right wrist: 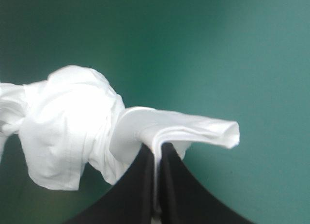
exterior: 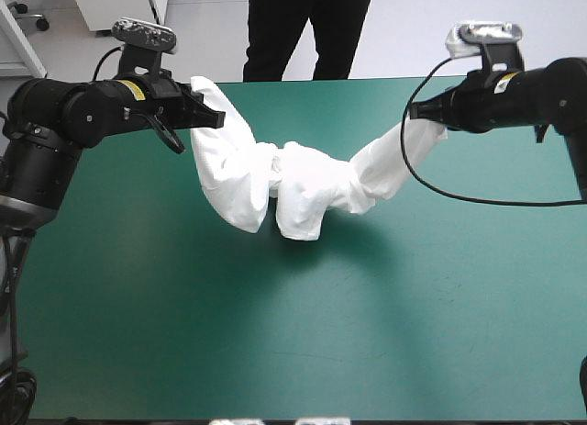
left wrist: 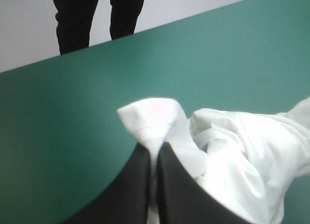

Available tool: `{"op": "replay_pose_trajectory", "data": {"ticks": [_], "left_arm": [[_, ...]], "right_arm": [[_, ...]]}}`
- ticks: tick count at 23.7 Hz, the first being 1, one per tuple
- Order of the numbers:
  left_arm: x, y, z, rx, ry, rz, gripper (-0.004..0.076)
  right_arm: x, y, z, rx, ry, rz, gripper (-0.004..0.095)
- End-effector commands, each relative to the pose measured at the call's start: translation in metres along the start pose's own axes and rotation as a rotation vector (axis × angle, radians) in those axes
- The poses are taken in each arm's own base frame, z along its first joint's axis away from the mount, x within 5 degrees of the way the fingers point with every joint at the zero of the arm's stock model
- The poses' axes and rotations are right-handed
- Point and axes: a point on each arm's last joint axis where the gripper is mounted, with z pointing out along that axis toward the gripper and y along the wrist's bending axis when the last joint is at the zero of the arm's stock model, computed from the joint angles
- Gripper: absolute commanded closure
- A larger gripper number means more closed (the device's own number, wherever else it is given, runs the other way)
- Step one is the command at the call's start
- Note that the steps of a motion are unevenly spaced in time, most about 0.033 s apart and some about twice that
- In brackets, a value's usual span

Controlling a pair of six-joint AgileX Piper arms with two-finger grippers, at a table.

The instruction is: Fold the cloth

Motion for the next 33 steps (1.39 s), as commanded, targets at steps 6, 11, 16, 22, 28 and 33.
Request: {"op": "replay_pose_trajectory", "data": {"ticks": [6,11,16,22,28,33], "left_arm": [[-0.041,-0.006,-0.101,-0.003,-0.377,0.011,0.0733],[-0.035,-0.011,-0.156,-0.001,-0.401,0.034,0.0733],[-0.014,-0.014,-0.186,-0.005,-0.365,0.044,0.0733],[0.055,-0.015,-0.152,0.011,-0.078,0.026,0.0733],[0.136,-0.007,-0.059,-0.039,0.262,-0.01,0.0733],[0.18,0.0,-0.012,-0.107,0.365,-0.054,0.0733]], "right_arm": [[-0.033,0.036,-0.126,-0.047,-0.403,-0.117,0.0925],[-0.023,0.045,-0.174,-0.033,-0.525,-0.128,0.0925],[-0.001,0.044,-0.185,-0.005,-0.497,-0.112,0.0925],[0.075,0.03,-0.147,0.011,-0.229,-0.033,0.0925],[0.141,0.002,-0.056,0.043,0.062,0.094,0.0925],[0.16,-0.014,-0.004,0.068,0.087,0.164,0.0925]]}}
